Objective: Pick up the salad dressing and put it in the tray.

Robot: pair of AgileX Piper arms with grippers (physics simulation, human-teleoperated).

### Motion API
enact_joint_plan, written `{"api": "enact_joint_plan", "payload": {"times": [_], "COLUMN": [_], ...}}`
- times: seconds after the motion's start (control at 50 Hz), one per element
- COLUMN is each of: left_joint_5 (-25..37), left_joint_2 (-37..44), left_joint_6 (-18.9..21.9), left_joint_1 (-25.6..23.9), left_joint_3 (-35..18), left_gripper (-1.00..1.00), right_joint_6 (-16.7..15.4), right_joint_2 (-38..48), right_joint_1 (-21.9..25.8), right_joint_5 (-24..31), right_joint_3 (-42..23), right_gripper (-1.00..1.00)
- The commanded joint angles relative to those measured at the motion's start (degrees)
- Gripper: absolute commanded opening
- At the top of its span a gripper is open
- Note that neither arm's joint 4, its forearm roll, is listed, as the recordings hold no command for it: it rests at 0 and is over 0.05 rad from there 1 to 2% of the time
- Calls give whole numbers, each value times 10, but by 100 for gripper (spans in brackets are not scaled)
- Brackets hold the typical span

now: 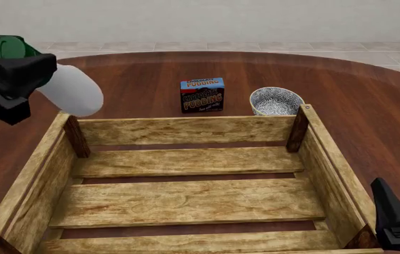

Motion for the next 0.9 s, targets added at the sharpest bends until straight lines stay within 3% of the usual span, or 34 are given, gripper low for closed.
{"api": "enact_joint_plan", "payload": {"times": [0.02, 0.9], "left_joint_5": [-10, -65], "left_joint_2": [8, 69], "left_joint_6": [10, 67], "left_joint_1": [-14, -86], "left_joint_3": [0, 23], "left_gripper": [-100, -100], "right_joint_6": [2, 5], "right_joint_2": [-2, -3], "right_joint_1": [-2, -5], "right_joint_5": [1, -2], "right_joint_3": [0, 2], "right_gripper": [100, 100]}}
